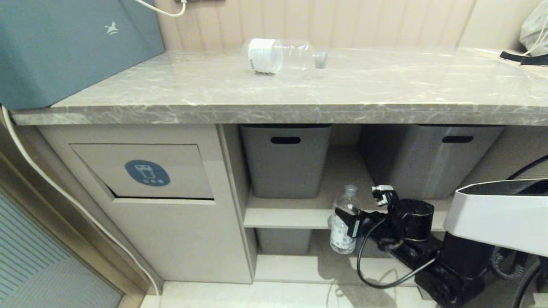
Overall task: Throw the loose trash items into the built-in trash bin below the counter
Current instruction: Hand it to the other hand
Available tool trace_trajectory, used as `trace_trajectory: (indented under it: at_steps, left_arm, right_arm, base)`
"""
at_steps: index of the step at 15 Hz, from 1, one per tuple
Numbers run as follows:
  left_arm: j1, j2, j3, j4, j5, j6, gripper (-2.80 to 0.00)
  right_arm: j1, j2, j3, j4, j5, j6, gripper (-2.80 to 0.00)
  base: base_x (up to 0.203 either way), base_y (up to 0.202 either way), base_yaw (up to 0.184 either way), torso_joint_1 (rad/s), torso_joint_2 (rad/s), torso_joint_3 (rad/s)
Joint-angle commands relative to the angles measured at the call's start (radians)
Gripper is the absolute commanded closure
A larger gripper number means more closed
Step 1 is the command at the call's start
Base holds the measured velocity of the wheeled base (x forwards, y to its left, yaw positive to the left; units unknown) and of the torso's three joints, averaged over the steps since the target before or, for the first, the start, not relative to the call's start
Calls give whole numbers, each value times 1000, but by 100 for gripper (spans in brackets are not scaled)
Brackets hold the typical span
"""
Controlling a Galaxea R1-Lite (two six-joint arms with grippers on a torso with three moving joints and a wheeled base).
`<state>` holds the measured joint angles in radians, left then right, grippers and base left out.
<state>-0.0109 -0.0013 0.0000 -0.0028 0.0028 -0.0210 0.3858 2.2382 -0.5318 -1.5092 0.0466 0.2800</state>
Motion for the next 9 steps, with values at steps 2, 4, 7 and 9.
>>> trace_trajectory:
  at_steps: [2, 4, 7, 9]
  left_arm:
    - [0, 0, 2, 0, 0, 0, 0]
    - [0, 0, 2, 0, 0, 0, 0]
    - [0, 0, 2, 0, 0, 0, 0]
    - [0, 0, 2, 0, 0, 0, 0]
  right_arm:
    - [159, -193, 111, -19, -56, 11, 0]
    - [239, -239, 132, -21, -82, 14, 0]
    - [281, -257, 135, -21, -123, 16, 0]
    - [280, -278, 138, -21, -141, 15, 0]
  base:
    - [0, 0, 0, 0, 0, 0]
    - [0, 0, 0, 0, 0, 0]
    - [0, 0, 0, 0, 0, 0]
    - [0, 0, 0, 0, 0, 0]
